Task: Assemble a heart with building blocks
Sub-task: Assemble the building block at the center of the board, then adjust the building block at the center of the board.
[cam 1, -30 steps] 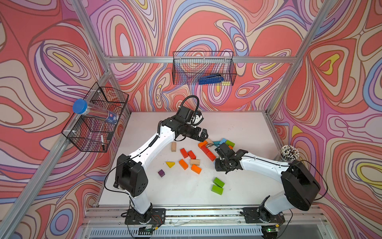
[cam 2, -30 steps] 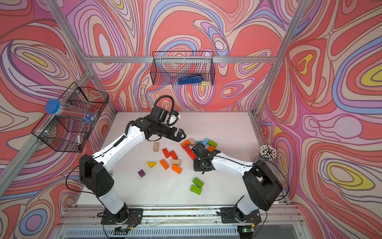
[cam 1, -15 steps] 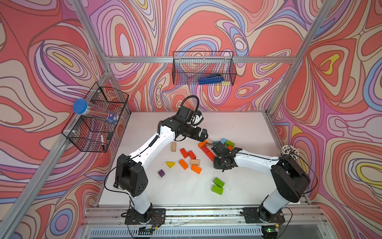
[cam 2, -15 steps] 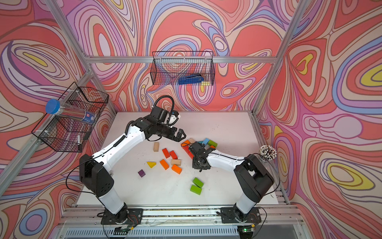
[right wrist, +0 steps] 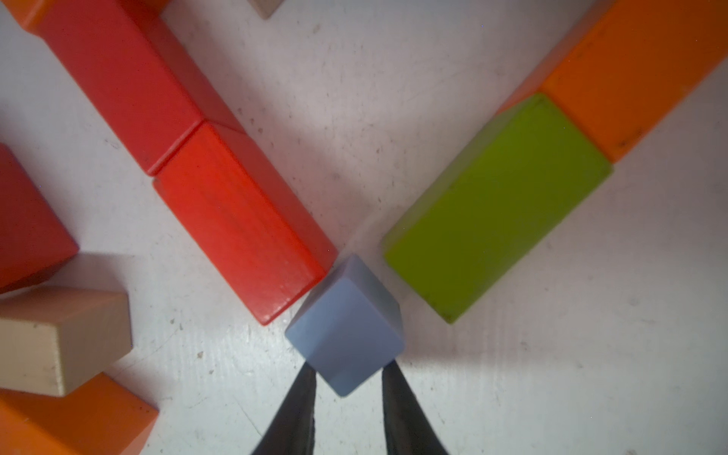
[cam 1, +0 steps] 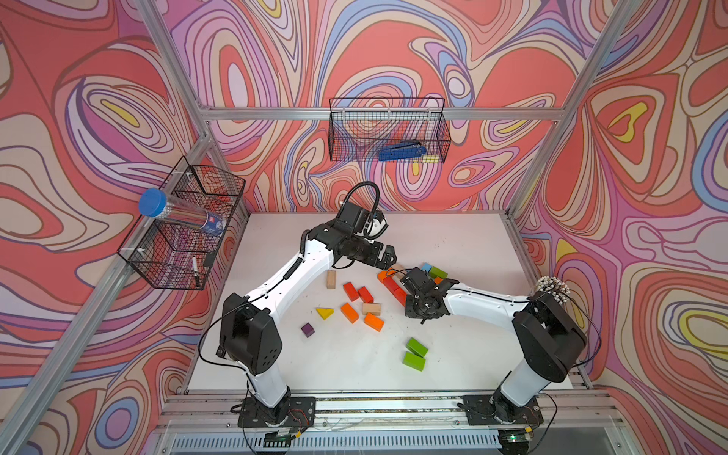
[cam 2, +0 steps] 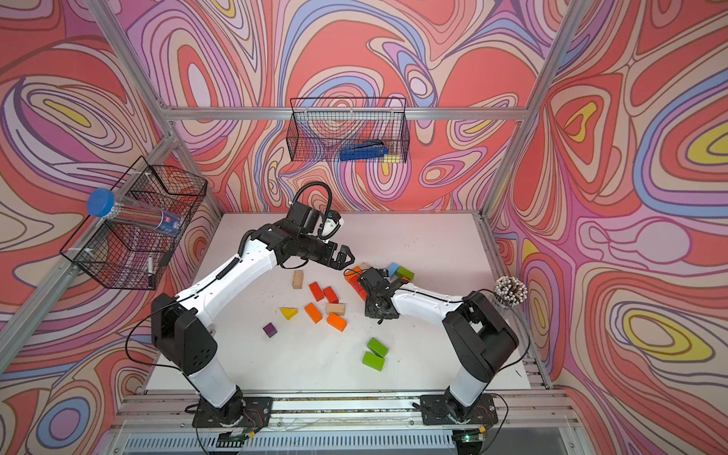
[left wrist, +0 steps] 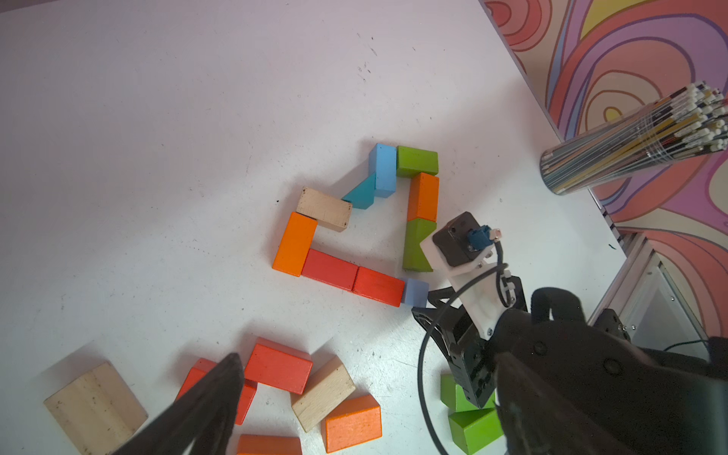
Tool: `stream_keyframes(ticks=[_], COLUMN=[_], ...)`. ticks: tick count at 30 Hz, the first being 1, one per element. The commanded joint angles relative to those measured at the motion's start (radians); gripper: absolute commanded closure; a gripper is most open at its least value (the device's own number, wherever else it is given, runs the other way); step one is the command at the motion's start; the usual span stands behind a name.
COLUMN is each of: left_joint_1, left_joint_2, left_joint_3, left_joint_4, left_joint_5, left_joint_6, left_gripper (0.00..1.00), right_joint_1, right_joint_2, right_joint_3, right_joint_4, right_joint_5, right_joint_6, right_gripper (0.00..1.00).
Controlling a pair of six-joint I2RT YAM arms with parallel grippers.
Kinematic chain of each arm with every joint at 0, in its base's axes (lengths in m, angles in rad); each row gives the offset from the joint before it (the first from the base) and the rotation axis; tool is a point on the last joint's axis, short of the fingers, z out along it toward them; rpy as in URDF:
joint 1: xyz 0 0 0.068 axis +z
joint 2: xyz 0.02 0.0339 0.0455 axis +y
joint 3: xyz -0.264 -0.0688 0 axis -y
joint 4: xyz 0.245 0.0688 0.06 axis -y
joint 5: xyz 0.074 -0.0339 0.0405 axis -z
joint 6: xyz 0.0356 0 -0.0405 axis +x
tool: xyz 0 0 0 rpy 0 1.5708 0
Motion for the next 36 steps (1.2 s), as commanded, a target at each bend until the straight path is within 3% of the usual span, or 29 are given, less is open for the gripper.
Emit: stream_keyframes(ticks=[1,19,36], left_joint_1=[-0.002,0.021,0.045], left_joint_2=[-0.013,0.064,0.408], left_joint_3=[-0.007,-0.022,0.187], left_joint_4=[0.008,0.068,0.015], left_joint_5=[0.006,0.036,0.051], left_joint_6=[-0.001,-0.109,-0.153], left_gripper=[0.00,0.00,0.00], right_joint_1=[0.003,0.003,0.002], right_joint_2=[0.009,-0.092,-0.138], right_joint_3=[0.022,-0.008,-0.099], right_joint_4=[-0.008,0.054,0.138], right_joint_5=[0.036,-0.050,-0.078], right_joint_6=[-0.007,-0.059,-0.032], right_gripper=[0.70,0.68,0.59])
